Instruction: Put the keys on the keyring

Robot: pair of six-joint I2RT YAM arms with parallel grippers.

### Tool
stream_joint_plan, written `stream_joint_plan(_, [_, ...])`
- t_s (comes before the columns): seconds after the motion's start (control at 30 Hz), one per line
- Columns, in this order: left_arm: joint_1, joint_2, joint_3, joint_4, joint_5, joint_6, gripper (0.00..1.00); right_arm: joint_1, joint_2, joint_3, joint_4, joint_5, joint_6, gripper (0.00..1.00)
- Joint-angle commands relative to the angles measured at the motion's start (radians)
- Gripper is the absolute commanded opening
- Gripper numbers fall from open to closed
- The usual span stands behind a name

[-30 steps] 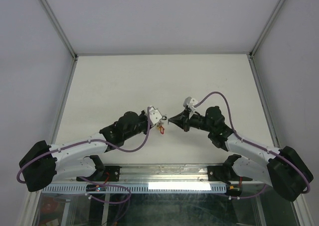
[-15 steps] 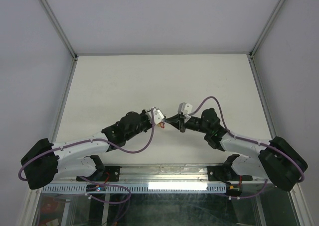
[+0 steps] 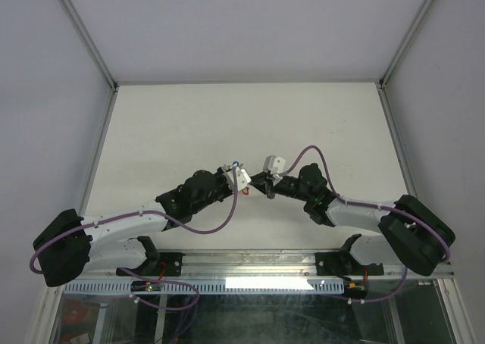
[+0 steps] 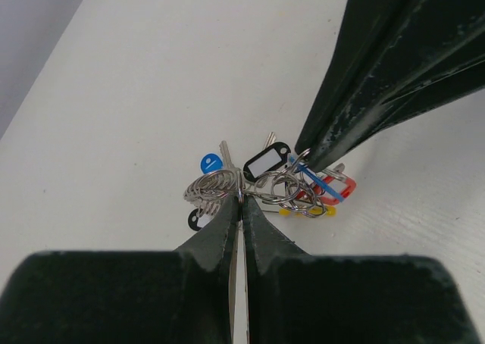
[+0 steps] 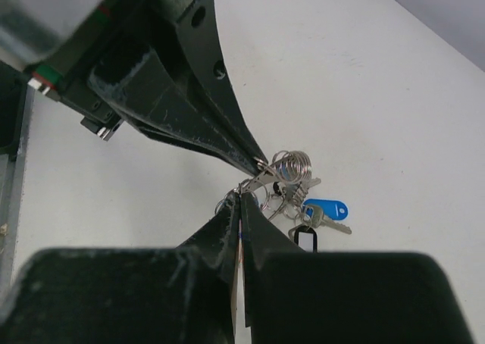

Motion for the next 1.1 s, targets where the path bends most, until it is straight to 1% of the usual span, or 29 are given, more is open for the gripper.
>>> stream_joint_plan(0.0, [-0.014,0.000,0.032,0.038,0.006,0.014,0.00,0.011,0.024,0.064,0.114,0.015,-0.012,0.00])
stream_joint_plan(0.43, [-0.014,0.004,0.037,0.030,0.012,0.009,0.00,0.026,0.089,0.097,0.115,0.036,-0.013,0.00])
stream_joint_plan(1.07, [-0.014,0.010,0.043,0.020,0.024,0.010,0.00,0.032,0.112,0.110,0.106,0.072,-0.002,0.00])
